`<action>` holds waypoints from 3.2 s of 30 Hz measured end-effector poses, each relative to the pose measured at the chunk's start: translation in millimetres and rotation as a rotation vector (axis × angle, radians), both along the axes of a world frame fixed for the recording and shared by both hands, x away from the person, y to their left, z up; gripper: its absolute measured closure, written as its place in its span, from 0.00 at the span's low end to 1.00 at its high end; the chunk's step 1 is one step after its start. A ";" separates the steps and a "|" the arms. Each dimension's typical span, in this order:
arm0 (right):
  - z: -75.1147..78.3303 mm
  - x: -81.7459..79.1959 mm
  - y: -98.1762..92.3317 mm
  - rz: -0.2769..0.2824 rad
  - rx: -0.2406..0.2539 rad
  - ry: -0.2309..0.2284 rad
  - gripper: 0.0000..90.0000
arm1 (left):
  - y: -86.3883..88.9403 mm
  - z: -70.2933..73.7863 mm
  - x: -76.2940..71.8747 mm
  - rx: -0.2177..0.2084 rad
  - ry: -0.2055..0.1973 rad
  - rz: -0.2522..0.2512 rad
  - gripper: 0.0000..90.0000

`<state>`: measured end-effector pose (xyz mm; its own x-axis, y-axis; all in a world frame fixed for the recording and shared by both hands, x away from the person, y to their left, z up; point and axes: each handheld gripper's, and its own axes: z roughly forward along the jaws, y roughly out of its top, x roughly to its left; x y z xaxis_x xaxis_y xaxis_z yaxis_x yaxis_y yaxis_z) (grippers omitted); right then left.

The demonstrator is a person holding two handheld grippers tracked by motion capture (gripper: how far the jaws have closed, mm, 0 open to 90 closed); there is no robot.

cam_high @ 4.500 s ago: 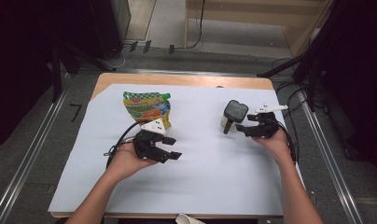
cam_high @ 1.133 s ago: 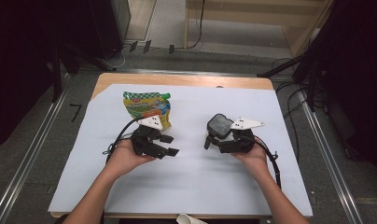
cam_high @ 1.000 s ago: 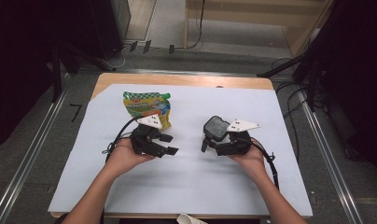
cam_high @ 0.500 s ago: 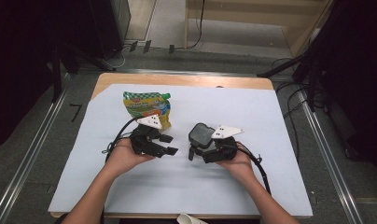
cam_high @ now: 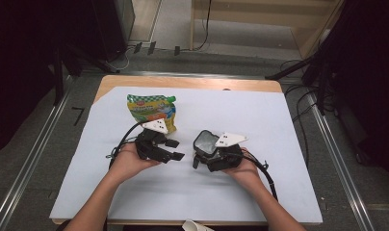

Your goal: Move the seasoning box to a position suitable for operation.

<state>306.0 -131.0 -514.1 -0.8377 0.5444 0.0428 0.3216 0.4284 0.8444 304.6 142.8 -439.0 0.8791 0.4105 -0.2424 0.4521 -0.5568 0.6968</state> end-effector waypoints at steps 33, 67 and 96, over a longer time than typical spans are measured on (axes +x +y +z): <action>37.3 -31.2 -56.4 -0.143 0.021 0.164 0.59 | -13.2 -11.7 2.7 0.020 0.036 -0.024 0.79; 41.1 -25.0 -43.3 -0.203 0.029 0.225 1.00 | -36.1 -34.0 8.5 0.029 0.083 -0.079 1.00; 36.4 -17.4 -33.9 -0.242 0.017 0.214 1.00 | -65.3 -32.0 -10.2 0.008 0.078 -0.099 1.00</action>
<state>288.6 -164.9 -477.6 -0.6549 0.7247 0.2143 0.5834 0.3045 0.7530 294.4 77.5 -471.0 0.8938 0.3252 -0.3089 0.4477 -0.6069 0.6567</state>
